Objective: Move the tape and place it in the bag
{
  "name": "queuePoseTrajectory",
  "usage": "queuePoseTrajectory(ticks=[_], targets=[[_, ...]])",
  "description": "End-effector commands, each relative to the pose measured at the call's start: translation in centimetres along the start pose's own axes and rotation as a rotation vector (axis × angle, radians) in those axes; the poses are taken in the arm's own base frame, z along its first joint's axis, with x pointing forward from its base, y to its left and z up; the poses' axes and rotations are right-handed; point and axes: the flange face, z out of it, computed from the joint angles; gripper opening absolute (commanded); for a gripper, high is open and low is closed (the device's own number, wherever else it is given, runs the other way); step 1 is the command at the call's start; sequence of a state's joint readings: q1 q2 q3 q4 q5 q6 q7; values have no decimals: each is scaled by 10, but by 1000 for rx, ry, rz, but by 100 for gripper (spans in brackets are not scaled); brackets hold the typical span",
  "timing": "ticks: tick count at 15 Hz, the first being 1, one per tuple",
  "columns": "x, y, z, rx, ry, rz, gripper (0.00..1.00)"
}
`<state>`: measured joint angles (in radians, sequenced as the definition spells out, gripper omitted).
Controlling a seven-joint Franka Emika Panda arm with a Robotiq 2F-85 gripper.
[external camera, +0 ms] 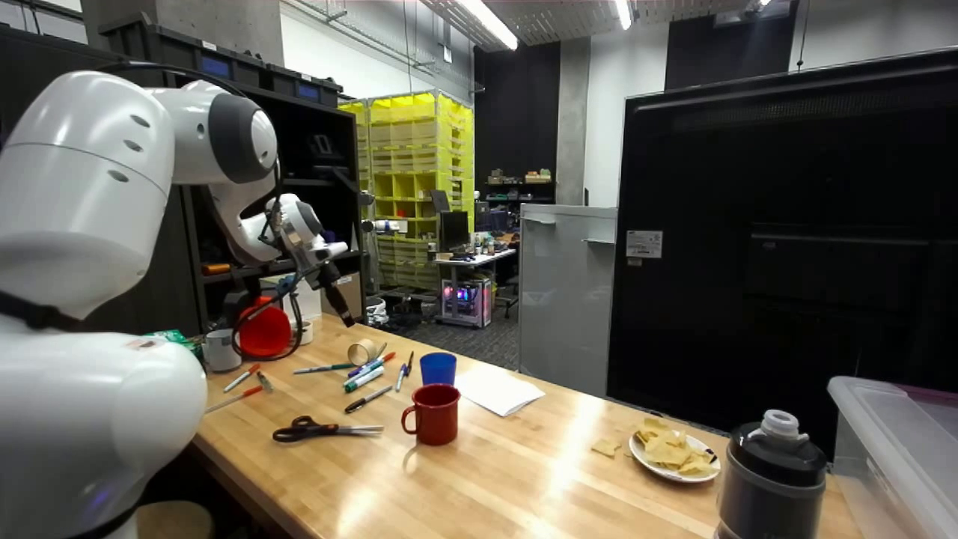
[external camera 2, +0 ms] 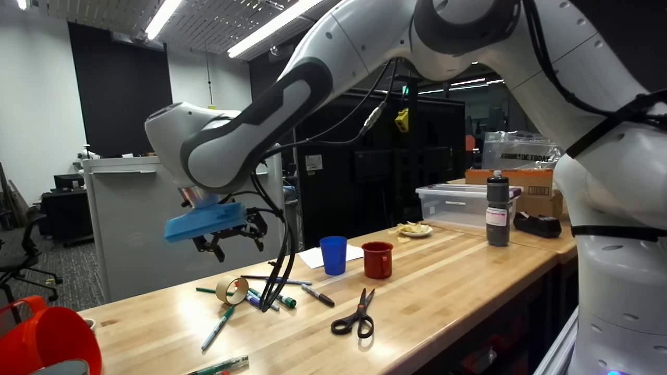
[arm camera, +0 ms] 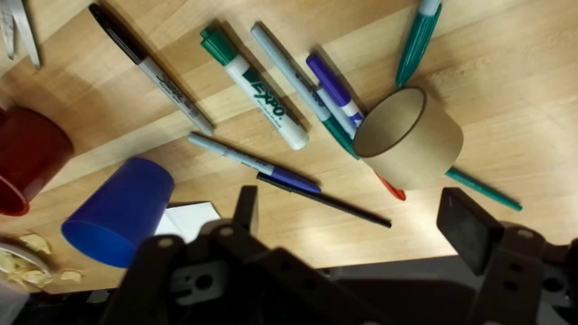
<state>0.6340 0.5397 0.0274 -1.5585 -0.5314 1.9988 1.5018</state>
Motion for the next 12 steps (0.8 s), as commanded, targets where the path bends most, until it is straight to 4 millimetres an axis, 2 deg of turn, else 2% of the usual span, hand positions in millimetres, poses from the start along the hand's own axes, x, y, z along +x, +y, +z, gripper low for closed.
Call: queuePoseTrajectory(ticks=[1,8,12], targets=[[2,1,6,-50,70,182,100],[2,4,21,-88,85,397,100],[8,6,33,-83,55,492,100]])
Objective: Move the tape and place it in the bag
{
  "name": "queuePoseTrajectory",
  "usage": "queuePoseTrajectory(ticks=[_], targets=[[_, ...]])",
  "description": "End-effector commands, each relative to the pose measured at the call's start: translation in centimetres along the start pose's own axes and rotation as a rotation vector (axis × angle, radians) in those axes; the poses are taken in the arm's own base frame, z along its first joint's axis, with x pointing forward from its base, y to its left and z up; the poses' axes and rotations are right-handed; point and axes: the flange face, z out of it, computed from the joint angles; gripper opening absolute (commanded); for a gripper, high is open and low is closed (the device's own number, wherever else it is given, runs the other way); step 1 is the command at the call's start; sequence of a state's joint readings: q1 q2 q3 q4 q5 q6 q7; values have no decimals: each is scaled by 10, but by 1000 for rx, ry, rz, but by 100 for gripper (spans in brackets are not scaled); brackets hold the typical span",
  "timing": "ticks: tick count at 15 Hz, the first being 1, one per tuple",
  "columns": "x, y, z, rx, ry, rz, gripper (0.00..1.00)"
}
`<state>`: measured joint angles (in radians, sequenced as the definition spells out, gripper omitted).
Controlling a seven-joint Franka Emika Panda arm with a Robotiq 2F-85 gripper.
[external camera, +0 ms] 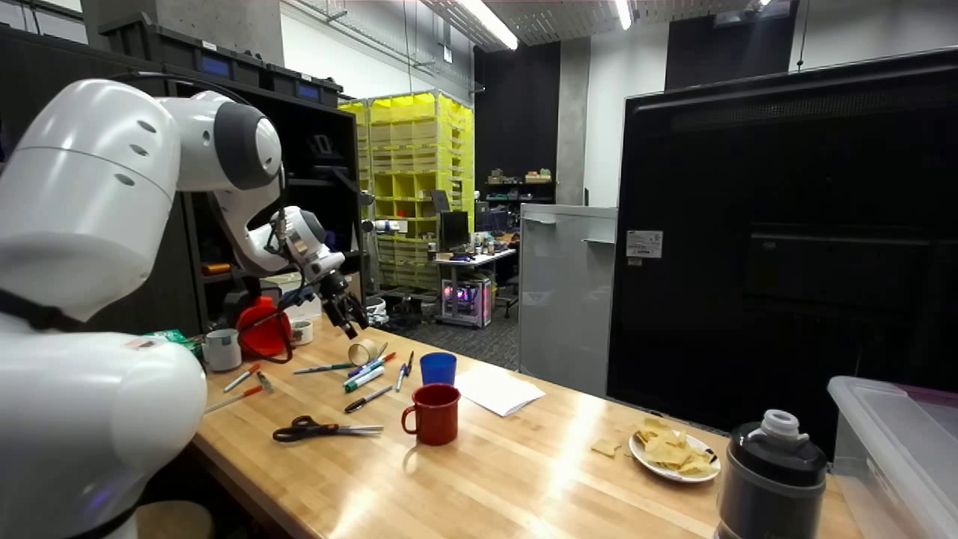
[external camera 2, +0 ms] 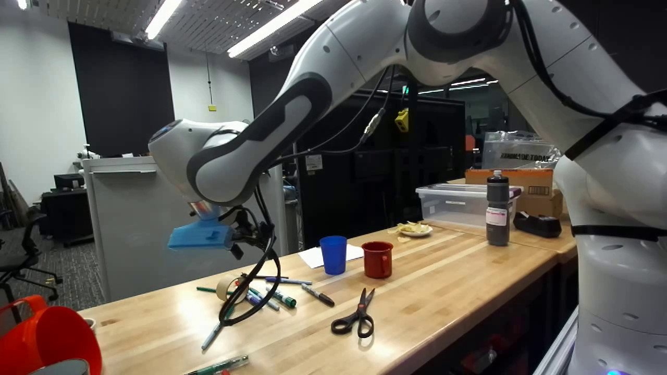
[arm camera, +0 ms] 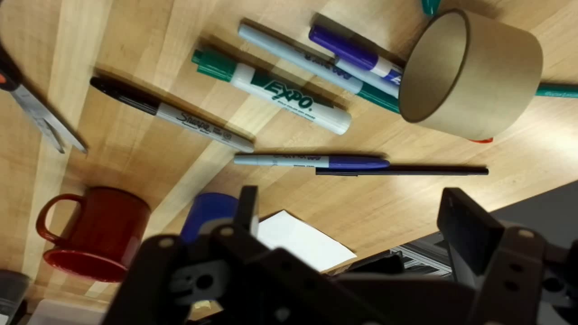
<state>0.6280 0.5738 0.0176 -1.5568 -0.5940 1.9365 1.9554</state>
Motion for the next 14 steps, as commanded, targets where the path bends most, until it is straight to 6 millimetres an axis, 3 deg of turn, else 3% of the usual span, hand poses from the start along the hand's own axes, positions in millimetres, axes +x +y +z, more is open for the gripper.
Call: queuePoseTrajectory(ticks=[1,4,8,11,14], targets=[[6,-4,6,12,-26,67,100],[8,-13,5,65,-43,26,100],[7,-22,-10,116,-40,-23,100],[-1,-30,-20,131,-42,-62,100],[-12,-40,-17,130,-54,-95,100]])
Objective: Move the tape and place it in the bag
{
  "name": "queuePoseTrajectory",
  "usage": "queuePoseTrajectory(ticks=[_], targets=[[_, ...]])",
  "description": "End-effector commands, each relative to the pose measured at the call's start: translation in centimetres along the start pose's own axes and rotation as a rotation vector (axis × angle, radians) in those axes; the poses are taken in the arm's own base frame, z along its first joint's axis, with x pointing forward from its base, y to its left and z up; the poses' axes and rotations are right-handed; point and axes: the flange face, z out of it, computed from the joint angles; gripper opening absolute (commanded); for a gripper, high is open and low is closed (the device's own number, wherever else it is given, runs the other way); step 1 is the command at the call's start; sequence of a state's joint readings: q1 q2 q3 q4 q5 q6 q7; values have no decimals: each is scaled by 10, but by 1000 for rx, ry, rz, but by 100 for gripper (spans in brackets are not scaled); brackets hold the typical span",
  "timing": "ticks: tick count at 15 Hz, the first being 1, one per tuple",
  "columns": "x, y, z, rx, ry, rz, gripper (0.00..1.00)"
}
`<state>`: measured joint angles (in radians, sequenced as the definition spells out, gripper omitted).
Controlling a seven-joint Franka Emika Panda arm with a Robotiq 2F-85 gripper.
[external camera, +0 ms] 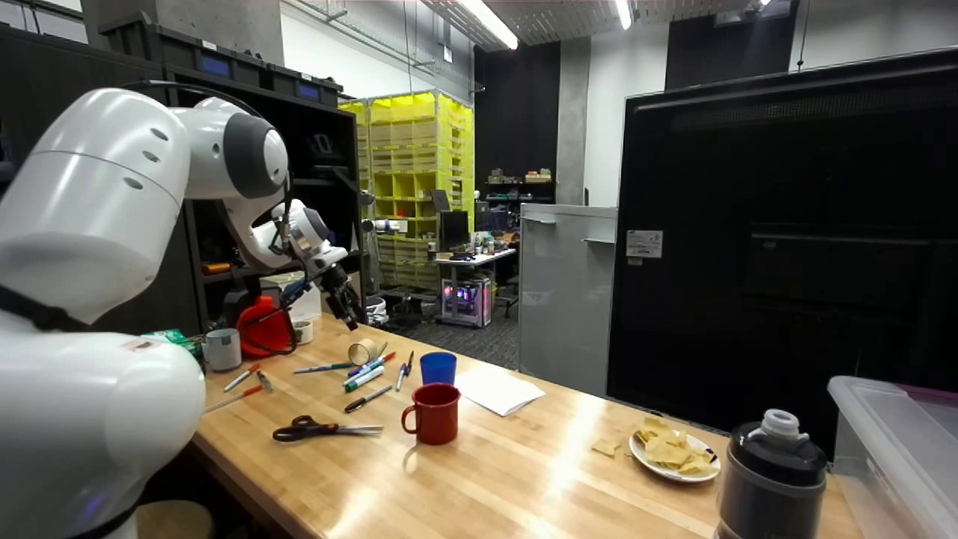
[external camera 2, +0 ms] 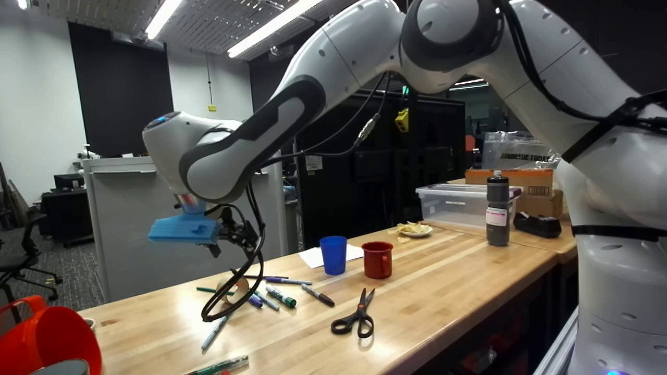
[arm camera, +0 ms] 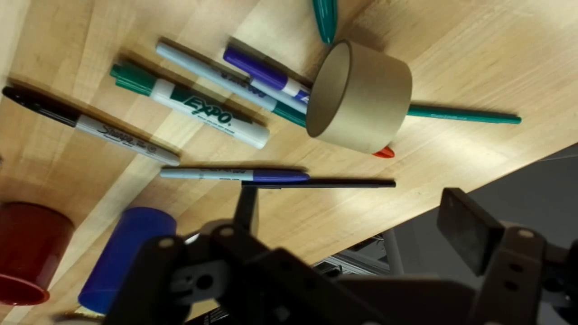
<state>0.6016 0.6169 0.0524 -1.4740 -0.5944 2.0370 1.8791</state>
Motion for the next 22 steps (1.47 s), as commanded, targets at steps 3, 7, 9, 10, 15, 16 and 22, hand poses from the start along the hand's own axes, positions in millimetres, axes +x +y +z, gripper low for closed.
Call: queuePoseTrajectory(ticks=[3,7,9,10,15,16,22], targets=[[-14,-20,16,-11,-5,-61,100],[-6,-24,37,-43,17,-54,100],[0,-23,43,-60,27,-34,100],[4,-23,45,-68,31,-26,100],[9,-12,64,-154,17,46,100],[6,-10,68,-172,7,63,100],[-8,-4,81,-213,-33,139,100]])
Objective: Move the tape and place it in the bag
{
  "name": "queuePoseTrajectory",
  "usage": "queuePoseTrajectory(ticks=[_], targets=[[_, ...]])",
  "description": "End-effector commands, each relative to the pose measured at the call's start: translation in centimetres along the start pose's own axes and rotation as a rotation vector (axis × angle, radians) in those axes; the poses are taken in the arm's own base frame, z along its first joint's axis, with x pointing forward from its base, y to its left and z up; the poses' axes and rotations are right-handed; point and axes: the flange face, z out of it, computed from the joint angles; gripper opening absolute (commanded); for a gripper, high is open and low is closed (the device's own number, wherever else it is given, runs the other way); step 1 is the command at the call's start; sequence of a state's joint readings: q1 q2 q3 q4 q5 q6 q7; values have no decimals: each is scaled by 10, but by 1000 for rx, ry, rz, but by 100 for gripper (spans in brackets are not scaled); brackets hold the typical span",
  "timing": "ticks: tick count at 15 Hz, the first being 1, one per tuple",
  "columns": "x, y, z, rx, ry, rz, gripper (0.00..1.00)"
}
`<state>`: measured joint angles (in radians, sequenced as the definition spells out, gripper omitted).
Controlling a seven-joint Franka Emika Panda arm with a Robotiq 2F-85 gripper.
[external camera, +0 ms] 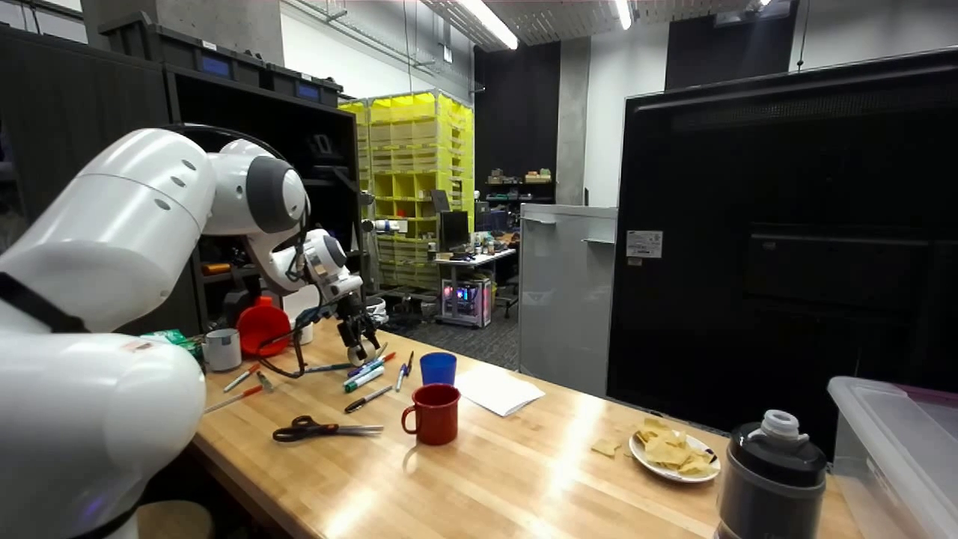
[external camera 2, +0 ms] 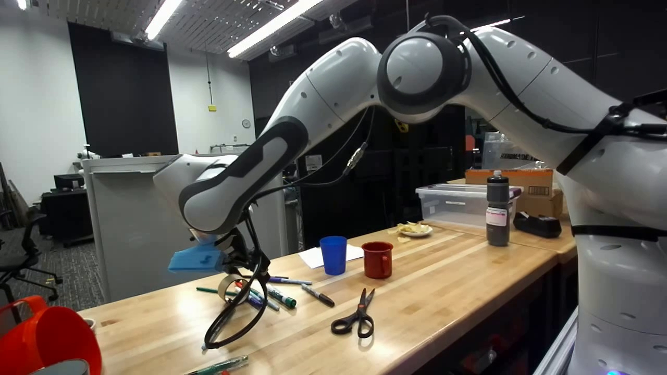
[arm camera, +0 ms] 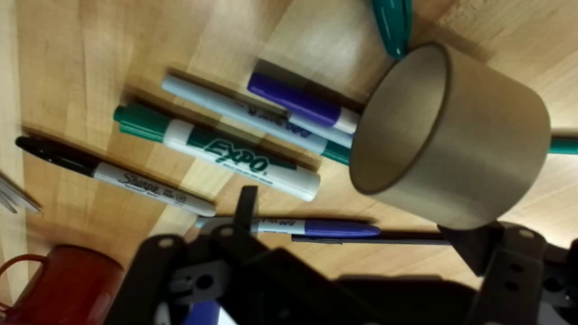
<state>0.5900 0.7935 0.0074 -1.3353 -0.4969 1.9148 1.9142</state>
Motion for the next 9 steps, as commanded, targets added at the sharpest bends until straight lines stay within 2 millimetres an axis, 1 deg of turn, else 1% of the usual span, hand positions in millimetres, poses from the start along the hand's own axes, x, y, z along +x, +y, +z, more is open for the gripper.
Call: queuePoseTrajectory(ticks=[1,5,9], targets=[[-9,1,-1,-16,-20,42,100],[-18,3,0,-28,-35,37,100],[-21,4,-10,-10,-33,24,100]])
